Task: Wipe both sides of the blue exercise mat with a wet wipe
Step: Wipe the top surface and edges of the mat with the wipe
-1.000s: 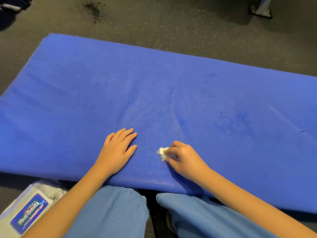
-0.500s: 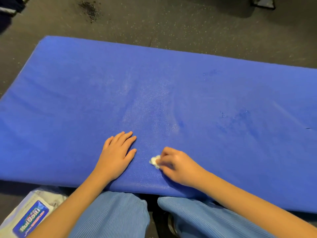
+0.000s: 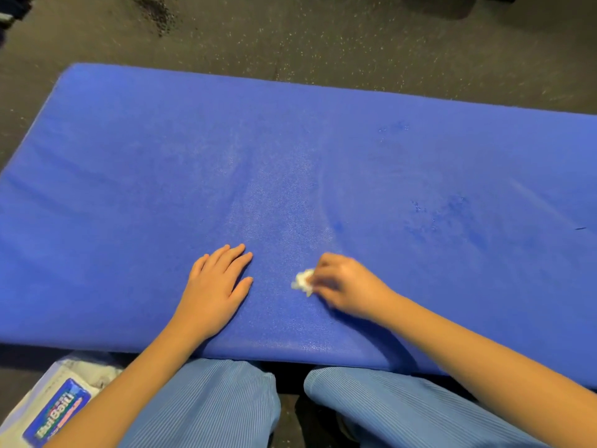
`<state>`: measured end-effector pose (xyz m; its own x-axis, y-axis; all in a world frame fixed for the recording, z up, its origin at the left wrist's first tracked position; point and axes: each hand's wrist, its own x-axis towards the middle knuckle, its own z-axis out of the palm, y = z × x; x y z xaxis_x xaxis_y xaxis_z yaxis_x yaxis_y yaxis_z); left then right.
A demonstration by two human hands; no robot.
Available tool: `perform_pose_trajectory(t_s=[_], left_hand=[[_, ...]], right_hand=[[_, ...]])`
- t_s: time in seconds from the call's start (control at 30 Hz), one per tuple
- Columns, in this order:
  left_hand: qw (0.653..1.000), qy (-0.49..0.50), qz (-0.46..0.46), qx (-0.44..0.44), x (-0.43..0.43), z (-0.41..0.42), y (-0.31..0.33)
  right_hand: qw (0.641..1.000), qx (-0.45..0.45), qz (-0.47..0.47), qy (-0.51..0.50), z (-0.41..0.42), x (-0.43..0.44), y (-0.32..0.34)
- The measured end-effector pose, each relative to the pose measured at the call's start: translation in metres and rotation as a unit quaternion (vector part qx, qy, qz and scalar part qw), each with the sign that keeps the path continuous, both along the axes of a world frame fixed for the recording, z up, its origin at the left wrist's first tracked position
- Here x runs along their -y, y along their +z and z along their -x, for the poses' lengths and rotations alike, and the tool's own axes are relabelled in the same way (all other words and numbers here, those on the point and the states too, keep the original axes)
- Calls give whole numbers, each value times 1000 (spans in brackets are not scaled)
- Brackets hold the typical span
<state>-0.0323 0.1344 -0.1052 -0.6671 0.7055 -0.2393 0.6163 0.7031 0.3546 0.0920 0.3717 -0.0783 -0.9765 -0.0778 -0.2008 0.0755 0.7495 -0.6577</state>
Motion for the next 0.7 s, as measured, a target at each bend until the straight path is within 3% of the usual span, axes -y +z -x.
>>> perform_pose_trajectory(t_s=[0.07,0.13,0.17,0.27,0.33,0.43,0.5,0.57,0.63,0.7], left_hand=[[1000,-3,3,-2,0,0,0],[1000,-2,4,-2,0,-1,1],[1000,-1,5,-2,0,-1,2],[1000,-1,6,3,-1,-2,3],[1000,-1,9,4,0,-2,4],[1000,-3,13,3,0,-3,5],[1000,-1,14,4,0,-3,6],[1000,2,13,6,0,-3,7],[1000,2,12,5,-1,-3,7],[1000,0,15,2,-2,-2,6]], right_hand=[[986,-31,-86,-137,15,-24,-19],[963,-29,-115,-242,21,-24,-28],[968,-30,-97,-229,19,-14,-26],[998,-45,-24,-31,-1,8,-8],[996,-62,-58,12,6,-9,-10],[973,-47,-151,-168,35,-43,-25],[954,-13,-151,-259,43,-42,-30],[975,-39,-88,-201,37,-20,-23],[996,-58,-37,-57,22,-5,-16],[997,-45,-61,-5,27,-20,-17]])
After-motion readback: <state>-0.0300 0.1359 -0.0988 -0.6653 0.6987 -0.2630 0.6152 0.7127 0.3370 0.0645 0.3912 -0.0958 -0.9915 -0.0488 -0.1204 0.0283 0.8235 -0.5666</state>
